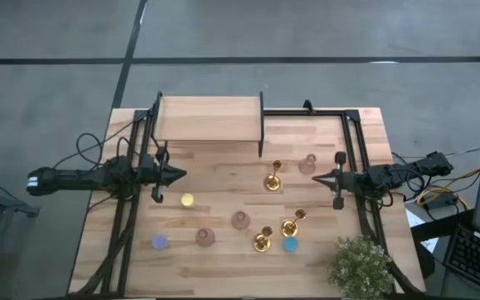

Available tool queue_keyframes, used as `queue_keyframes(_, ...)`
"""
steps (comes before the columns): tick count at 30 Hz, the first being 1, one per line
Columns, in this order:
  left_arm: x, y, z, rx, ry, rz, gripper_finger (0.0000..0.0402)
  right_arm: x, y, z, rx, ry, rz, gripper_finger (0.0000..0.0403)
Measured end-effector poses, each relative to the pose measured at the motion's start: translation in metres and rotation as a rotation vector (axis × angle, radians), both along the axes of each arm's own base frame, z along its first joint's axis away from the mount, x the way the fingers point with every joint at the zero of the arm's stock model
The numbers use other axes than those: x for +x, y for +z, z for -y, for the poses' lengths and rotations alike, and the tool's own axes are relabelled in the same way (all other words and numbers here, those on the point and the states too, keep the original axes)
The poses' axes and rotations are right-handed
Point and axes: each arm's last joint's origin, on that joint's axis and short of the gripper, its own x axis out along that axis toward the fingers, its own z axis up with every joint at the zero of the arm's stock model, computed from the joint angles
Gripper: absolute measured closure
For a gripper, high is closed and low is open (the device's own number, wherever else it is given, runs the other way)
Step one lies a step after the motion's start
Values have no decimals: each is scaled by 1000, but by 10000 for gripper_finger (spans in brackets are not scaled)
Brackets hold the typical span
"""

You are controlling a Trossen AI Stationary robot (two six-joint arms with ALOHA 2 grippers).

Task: Pick & Place candle stick holders
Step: Put the top gold candle holder on the shelf

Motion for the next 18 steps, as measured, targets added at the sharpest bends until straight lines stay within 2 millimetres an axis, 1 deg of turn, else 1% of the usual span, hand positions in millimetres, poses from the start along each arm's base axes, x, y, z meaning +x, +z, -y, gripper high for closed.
queue_keyframes(2, 0, 0, 0, 0, -1, 0, 387, 0, 0, 0, -98, 11, -12, 394)
queue_keyframes(4, 0, 0, 0, 0, 0, 0, 387, 0, 0, 0, -150, 13, -15, 394)
queue_keyframes(6, 0, 0, 0, 0, 0, 1, 387, 0, 0, 0, -165, 16, -14, 394)
queue_keyframes(7, 0, 0, 0, 0, 0, 0, 387, 0, 2, 0, -142, 15, 7, 394)
queue_keyframes(8, 0, 0, 0, 0, 0, 1, 387, 1, 6, -1, -57, 14, 56, 394)
queue_keyframes(10, 0, 0, 0, 0, 0, 0, 387, 1, 18, -2, 206, 38, 194, 394)
queue_keyframes(12, 0, 0, 0, 0, 0, 0, 387, 1, 27, 0, 399, -2, 304, 394)
queue_keyframes(14, 0, 0, 0, 0, 0, -1, 387, -1, 36, 2, 555, -25, 413, 394)
queue_keyframes(16, 0, 0, 0, 0, 0, 0, 387, -5, 46, 4, 734, 6, 540, 394)
queue_keyframes(17, 0, 0, 0, 0, -1, -1, 387, -7, 51, 4, 807, 23, 595, 394)
queue_keyframes(18, 0, 0, 0, 0, 0, -2, 387, -8, 54, 6, 844, 23, 636, 394)
